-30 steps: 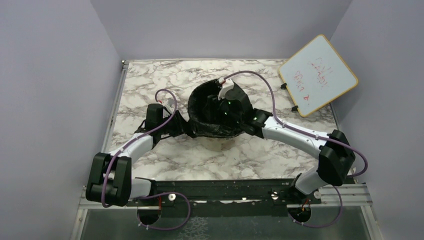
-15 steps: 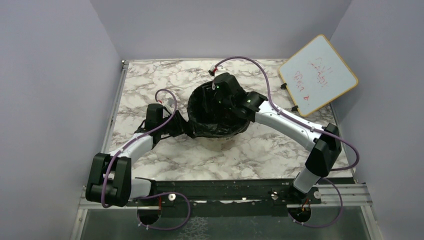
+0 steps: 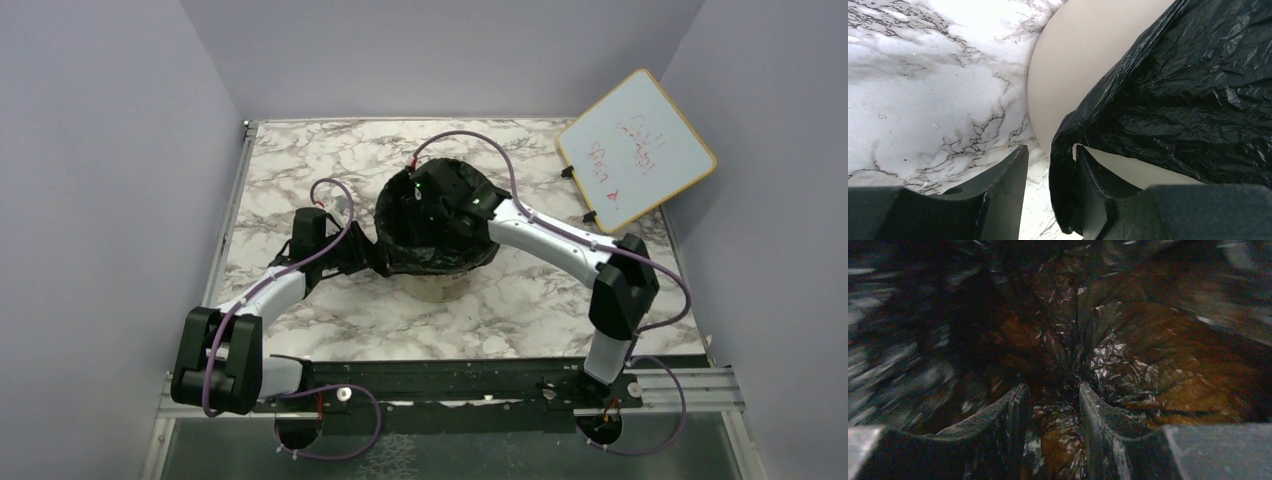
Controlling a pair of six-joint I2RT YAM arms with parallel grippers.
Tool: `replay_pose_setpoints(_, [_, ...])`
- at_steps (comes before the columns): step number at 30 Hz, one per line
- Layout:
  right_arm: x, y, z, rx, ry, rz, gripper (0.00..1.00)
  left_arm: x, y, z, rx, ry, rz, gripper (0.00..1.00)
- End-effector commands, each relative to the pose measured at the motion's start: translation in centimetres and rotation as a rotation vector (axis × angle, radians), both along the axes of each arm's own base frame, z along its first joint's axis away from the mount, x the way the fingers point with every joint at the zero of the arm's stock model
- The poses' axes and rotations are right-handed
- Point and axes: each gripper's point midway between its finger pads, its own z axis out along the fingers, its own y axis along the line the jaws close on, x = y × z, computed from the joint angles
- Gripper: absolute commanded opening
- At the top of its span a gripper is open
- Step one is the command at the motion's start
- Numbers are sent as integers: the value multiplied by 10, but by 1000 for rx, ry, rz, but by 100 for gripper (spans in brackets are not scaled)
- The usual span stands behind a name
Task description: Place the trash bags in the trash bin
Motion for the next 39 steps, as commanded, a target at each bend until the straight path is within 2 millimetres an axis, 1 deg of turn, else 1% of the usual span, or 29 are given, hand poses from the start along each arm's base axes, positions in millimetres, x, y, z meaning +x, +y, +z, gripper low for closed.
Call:
replay_pose_setpoints(1, [1, 16, -40, -67, 77, 66, 45, 7, 0, 11, 13, -48, -8, 41])
replay_pose_setpoints(3, [9, 19, -47, -106, 80, 53, 43, 7, 0, 12, 16, -49, -7, 41])
replay_pose_setpoints(5, [16, 16, -41, -143, 68, 31, 42, 7, 0, 14, 16, -52, -8, 41])
replay_pose_setpoints(8, [23, 15, -15, -120, 11, 19, 43, 6, 2, 15, 27, -58, -9, 41])
replay_pose_setpoints(11, [17, 13, 12, -65, -27, 31, 45, 8, 3, 15, 38, -61, -8, 41])
replay_pose_setpoints(14, [11, 7, 34, -23, -54, 36, 48, 9, 3, 15, 41, -62, -6, 41])
replay_pose_setpoints(16, [8, 4, 52, 11, -83, 34, 50, 10, 3, 14, 42, -61, -6, 41])
replay_pose_setpoints(22, [10, -1, 109, 94, -193, 24, 53, 11, 3, 15, 47, -66, -9, 41])
replay_pose_setpoints(24, [17, -14, 135, 99, -254, -51, 53, 8, 5, 12, 61, -52, -8, 42])
replay_pose_setpoints(25, [22, -26, 152, 90, -296, -101, 53, 7, 7, 11, 73, -44, 0, 44])
replay_pose_setpoints(26, [25, -44, 173, 84, -349, -161, 56, 7, 10, 12, 87, -42, 9, 47])
replay_pose_setpoints(27, [28, -63, 189, 80, -393, -230, 63, 7, 13, 14, 100, -45, 21, 49])
replay_pose_setpoints(28, [30, -81, 203, 100, -425, -285, 68, 7, 16, 15, 114, -51, 33, 51])
replay_pose_setpoints(29, [33, -98, 210, 130, -439, -320, 69, 7, 20, 18, 129, -63, 52, 52])
replay_pose_setpoints(31, [41, -135, 210, 205, -432, -399, 72, 8, 30, 23, 171, -70, 101, 56])
replay_pose_setpoints(33, [51, -171, 191, 284, -372, -473, 73, 9, 43, 30, 219, -78, 168, 61])
replay_pose_setpoints(34, [54, -187, 176, 316, -321, -508, 73, 10, 50, 34, 241, -84, 204, 66])
replay_pose_setpoints(36, [57, -212, 141, 371, -217, -567, 73, 9, 64, 44, 288, -97, 272, 75])
replay_pose_setpoints(37, [57, -221, 120, 391, -160, -592, 73, 9, 73, 52, 315, -108, 317, 77])
replay_pose_setpoints(38, [55, -225, 103, 421, -101, -594, 73, 8, 81, 62, 337, -123, 355, 80])
replay_pose_setpoints(39, [53, -228, 84, 452, -44, -594, 73, 9, 89, 76, 360, -157, 389, 83])
